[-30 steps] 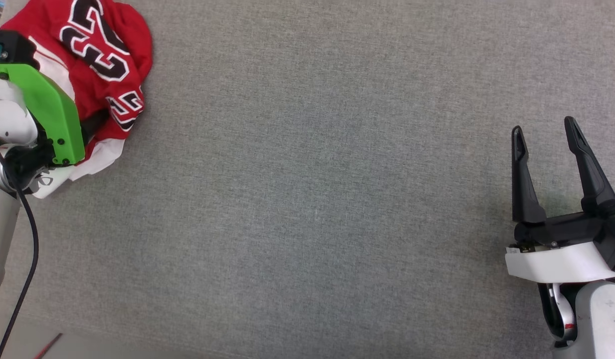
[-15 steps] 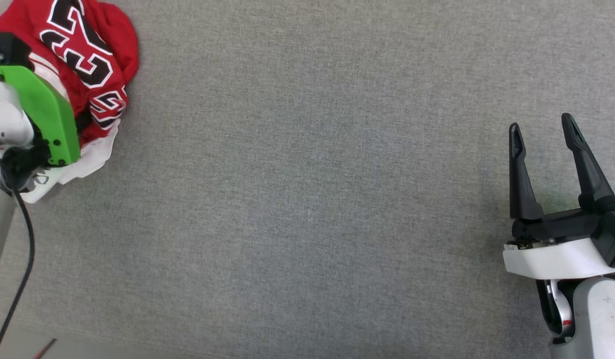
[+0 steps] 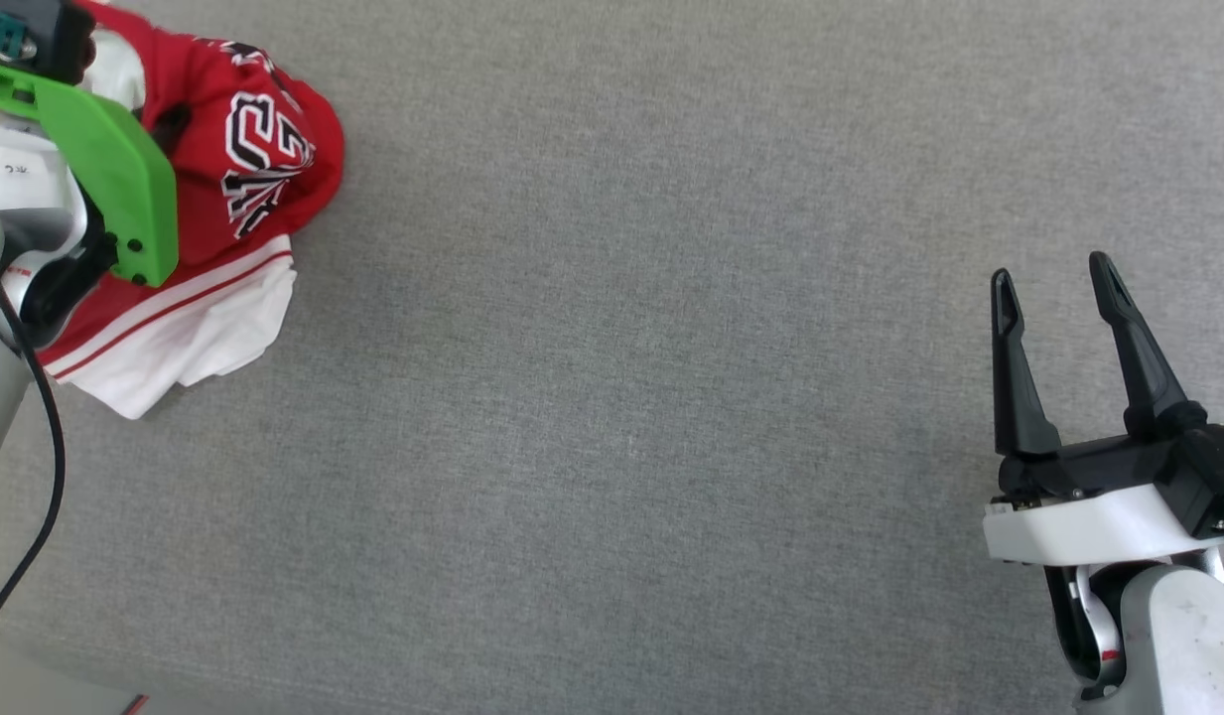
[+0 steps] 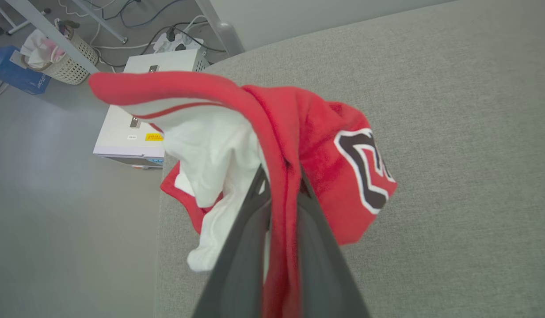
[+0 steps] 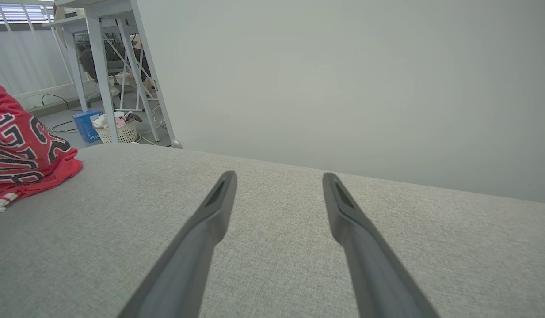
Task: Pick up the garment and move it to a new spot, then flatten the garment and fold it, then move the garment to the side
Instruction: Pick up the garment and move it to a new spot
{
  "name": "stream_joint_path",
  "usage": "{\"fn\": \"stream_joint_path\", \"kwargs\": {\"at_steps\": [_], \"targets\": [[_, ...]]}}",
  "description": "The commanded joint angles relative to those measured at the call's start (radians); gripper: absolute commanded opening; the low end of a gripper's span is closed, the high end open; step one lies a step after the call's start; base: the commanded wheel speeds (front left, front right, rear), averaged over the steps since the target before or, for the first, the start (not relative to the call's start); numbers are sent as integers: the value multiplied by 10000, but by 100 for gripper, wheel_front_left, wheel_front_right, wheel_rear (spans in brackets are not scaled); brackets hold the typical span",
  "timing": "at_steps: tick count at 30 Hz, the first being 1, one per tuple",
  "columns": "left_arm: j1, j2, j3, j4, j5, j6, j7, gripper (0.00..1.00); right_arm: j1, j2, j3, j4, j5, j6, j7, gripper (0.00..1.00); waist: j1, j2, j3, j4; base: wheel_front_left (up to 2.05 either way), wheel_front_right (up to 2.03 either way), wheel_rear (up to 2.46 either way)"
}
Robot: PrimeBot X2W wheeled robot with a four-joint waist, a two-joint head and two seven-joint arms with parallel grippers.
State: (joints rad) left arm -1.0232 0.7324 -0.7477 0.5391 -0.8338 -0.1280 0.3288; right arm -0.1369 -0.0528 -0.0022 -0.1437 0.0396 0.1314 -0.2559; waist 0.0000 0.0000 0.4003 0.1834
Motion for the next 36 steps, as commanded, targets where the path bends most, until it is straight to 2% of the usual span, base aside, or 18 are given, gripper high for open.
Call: {"fn": "stream_joint_path", "kwargs": {"at_steps": [1, 9, 15, 20, 25, 36], "targets": [[-314, 84, -117, -274, 198, -27, -159, 0, 154, 14, -16, 43, 97, -7, -59, 100, 0, 0, -560, -78, 0, 0, 0], [-937, -98, -887, -1997, 693, -27, -263, 0, 462, 23, -113, 129, 687, -7, -59, 100, 0, 0, -1185, -645, 0, 0, 0], [-1410, -659, -1391, -2988, 1048, -27, -140, 0, 517, 24, -205, 148, 1004, -7, -59, 100, 0, 0, -1339, -1368, 0, 0, 0], [-1755, -1447, -2015, -3531, 1235, -27, -143, 0, 545, 25, -257, 180, 1264, -7, -59, 100, 0, 0, -1409, -2145, 0, 0, 0], [-1964, -2468, -2811, -3588, 1221, -27, -375, 0, 599, 25, -394, 190, 1488, -7, -59, 100, 0, 0, -1391, -2851, 0, 0, 0], [-1500, -4957, -4888, -1835, 1110, -27, -1386, 0, 482, 25, -712, 118, 1759, -7, -59, 100, 0, 0, -729, -3658, 0, 0, 0]]}}
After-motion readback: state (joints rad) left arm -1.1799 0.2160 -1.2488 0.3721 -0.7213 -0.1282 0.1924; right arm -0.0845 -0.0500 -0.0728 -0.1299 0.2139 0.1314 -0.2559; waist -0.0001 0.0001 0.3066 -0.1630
